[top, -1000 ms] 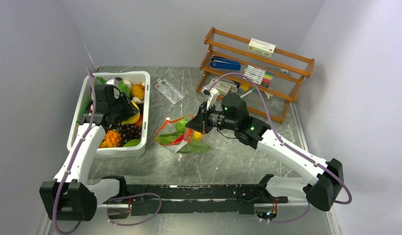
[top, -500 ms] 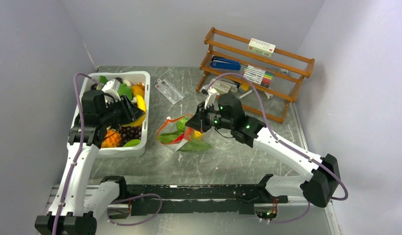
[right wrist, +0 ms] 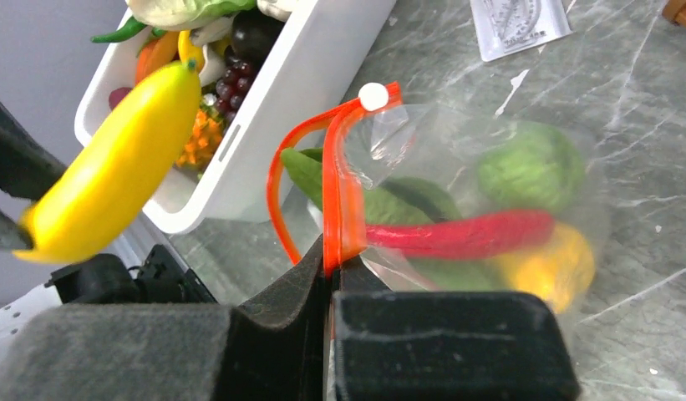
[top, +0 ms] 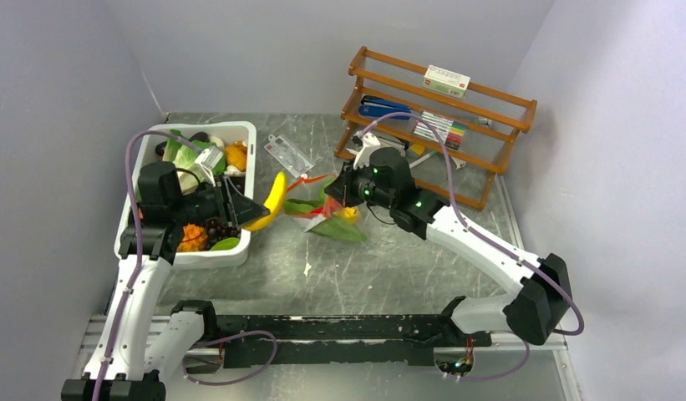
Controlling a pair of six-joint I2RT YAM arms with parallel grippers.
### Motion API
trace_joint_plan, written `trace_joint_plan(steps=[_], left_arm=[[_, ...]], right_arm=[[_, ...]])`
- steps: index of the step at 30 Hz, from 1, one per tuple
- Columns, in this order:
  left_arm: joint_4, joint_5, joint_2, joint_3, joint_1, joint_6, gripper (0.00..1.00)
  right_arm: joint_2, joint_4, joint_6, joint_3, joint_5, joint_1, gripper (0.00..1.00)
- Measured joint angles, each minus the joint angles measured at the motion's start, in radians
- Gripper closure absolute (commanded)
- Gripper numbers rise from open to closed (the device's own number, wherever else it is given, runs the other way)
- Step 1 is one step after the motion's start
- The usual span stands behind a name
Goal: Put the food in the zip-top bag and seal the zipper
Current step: Pick up the fake fruit from the bin, then place the fake fruit in the zipper food storage bag.
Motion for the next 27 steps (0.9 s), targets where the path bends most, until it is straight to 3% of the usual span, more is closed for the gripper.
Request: trace_joint_plan(steps=[9, 20, 27], left_arm=[[0.066, 0.125, 0.019, -0.084, -0.014, -0.08, 0.65], [0.124, 0.116, 0.1, -0.123, -0.12, -0.139, 0.67], [0.148, 0.078, 0.15, -0.122, -0.132, -0.146, 0.66]], right_arm=[[0.037, 0.011, 0.0, 0.014, -0.023, -0.003, 1.0], [0.048, 0.061, -0.002, 0.014, -0.13, -0.003, 1.0], [0.048, 0.09, -0.002, 0.013, -0.205, -0.003, 1.0]])
